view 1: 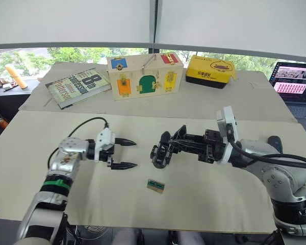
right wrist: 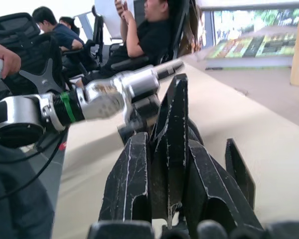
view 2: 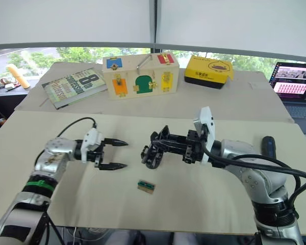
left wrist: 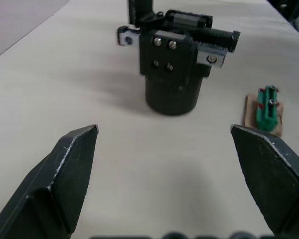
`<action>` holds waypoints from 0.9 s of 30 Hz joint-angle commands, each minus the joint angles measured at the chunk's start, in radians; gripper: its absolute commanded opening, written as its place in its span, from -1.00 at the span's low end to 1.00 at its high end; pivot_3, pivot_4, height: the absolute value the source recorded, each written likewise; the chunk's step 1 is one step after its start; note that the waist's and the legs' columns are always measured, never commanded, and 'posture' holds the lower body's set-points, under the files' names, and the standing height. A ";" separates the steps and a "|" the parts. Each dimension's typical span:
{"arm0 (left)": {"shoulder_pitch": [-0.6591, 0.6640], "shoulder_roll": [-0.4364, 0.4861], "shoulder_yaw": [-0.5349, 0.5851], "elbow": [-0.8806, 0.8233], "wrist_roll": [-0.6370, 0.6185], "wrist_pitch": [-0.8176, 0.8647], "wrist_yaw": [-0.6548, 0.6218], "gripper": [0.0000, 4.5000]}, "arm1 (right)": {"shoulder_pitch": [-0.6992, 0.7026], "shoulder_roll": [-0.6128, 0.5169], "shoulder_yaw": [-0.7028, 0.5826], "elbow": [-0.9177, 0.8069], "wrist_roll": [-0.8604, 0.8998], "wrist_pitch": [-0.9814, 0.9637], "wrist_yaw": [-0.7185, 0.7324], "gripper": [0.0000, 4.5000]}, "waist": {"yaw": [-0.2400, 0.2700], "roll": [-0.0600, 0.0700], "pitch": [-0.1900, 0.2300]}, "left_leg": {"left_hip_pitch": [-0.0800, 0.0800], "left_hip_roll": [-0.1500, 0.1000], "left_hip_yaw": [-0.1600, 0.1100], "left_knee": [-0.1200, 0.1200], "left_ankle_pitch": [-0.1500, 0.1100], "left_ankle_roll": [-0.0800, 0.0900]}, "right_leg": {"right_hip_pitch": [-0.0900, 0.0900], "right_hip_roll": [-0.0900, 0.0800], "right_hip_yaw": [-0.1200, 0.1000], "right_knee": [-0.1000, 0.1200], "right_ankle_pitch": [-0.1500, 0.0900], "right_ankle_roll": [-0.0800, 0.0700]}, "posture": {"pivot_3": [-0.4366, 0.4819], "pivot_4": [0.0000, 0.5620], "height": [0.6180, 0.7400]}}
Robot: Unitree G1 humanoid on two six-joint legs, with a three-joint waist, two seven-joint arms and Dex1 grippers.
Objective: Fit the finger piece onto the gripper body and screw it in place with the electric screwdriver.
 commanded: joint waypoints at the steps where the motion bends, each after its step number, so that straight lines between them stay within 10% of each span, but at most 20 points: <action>1: -0.063 -0.055 -0.035 0.093 0.044 -0.066 -0.025 1.00 | 0.000 0.000 0.011 -0.023 -0.026 -0.069 0.057 -0.81 | 0.000 0.000 0.000 | 0.000 0.000 0.000 0.000 0.000 0.000 | 0.000 0.000 0.000 0.000 0.000 0.000 | -0.05 -0.47 1.00; 24: -0.155 -0.267 -0.064 0.288 0.138 -0.191 0.003 1.00 | 0.097 -0.006 0.033 -0.135 -0.074 -0.117 0.077 -0.81 | 0.004 -0.001 0.000 | -0.004 0.000 -0.001 0.003 -0.005 0.009 | 0.000 -0.002 0.001 -0.001 0.002 0.004 | -0.05 -0.47 1.00; 27: -0.143 -0.261 -0.077 0.298 0.160 -0.211 0.008 0.62 | 0.098 -0.001 0.047 -0.132 -0.090 -0.131 0.078 -0.81 | 0.003 -0.001 0.000 | -0.004 0.000 -0.001 0.003 -0.005 0.009 | 0.000 -0.002 0.001 -0.001 0.002 0.004 | -0.05 -0.47 1.00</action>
